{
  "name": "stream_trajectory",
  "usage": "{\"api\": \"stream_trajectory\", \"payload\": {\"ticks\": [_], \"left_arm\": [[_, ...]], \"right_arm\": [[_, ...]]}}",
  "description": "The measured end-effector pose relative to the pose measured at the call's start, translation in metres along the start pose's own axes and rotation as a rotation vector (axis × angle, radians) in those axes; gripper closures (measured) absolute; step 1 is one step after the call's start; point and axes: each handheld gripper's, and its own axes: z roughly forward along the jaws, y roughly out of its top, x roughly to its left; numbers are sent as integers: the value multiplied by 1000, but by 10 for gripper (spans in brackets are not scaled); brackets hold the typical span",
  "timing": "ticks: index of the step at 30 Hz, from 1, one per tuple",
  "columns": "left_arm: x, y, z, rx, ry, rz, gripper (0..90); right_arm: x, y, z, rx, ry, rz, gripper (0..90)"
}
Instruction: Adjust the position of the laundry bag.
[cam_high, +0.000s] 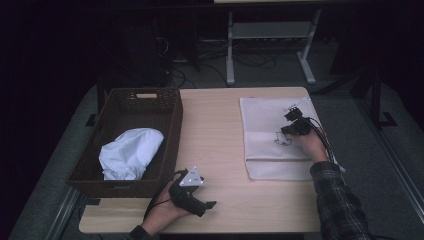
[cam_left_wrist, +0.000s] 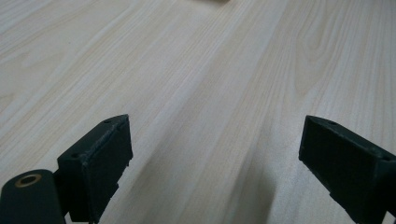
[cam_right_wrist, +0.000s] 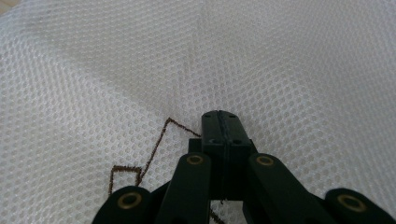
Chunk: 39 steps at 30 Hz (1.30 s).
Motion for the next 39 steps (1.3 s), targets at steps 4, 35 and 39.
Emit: {"api": "stream_trajectory", "payload": {"ticks": [4, 35, 39], "left_arm": [[0, 0, 0, -1, 0, 0, 91], [-1, 1, -3, -10, 1, 2, 91], [-1, 1, -4, -14, 1, -1, 91]], "right_arm": [[4, 0, 0, 7, -3, 1, 894], [55, 18, 10, 26, 29, -20, 894], [60, 20, 11, 28, 33, -23, 894]]}}
